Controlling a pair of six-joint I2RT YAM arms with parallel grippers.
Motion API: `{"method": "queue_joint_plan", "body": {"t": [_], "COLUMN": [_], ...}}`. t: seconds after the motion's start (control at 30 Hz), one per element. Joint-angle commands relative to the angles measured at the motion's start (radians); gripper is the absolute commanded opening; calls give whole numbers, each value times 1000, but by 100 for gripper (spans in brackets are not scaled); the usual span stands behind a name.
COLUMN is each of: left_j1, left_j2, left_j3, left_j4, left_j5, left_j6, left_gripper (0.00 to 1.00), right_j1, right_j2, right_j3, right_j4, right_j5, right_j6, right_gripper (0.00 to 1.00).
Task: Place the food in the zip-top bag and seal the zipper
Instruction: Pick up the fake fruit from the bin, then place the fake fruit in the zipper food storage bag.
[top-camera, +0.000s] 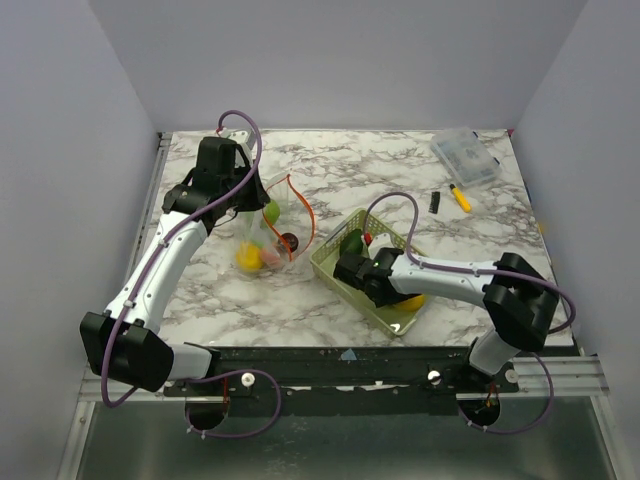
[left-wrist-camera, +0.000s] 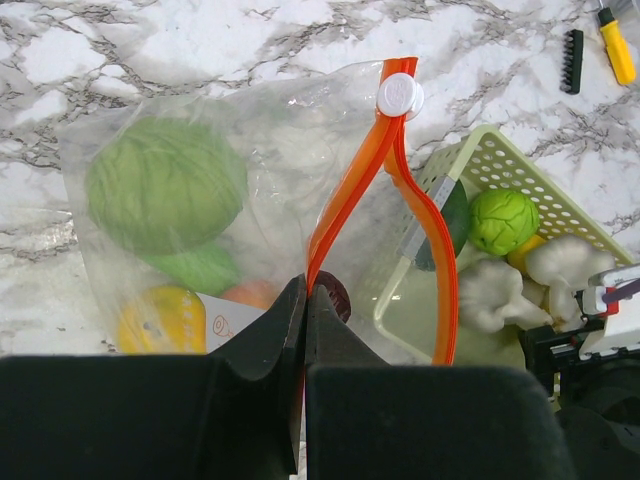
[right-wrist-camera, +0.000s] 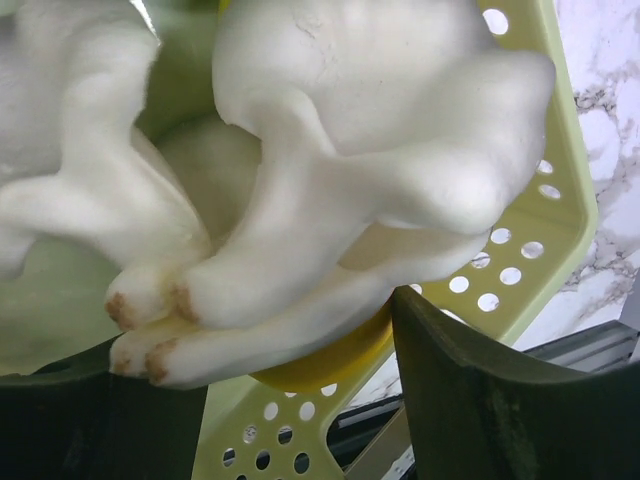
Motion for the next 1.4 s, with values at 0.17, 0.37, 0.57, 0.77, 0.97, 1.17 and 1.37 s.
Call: {"method": "queue_joint_plan", "body": {"t": [0.17, 0.37, 0.57, 0.77, 0.97, 1.17, 1.37], "left_j1": [4, 3, 4, 4, 4, 4, 4], "left_j2": [7, 12, 12, 17, 13, 10, 9], "left_j3": [-1, 0, 0, 0, 0, 0, -1], "left_j4": [9, 7, 6, 6, 6, 7, 6], "left_j5": [11, 10, 6, 6, 4, 9, 3], "left_j6": [-4, -4, -3, -3, -3, -4, -3], "left_gripper": [0, 0, 0, 0, 0, 0, 0], "right_j1": [7, 7, 7, 7, 7, 6, -46], "right_j2": [-63, -172, -283, -392, -510, -554, -378], "right_j3": [-6, 2, 40, 87, 70, -54, 39], "right_j4": [28, 16, 27, 117, 380, 910, 1109], "right_j5": [-45, -102, -189, -253, -269, -409, -515], "right_j6": [19, -27, -62, -117, -153, -177, -81], "right_gripper": [44, 24, 0, 0, 0, 0, 0]}}
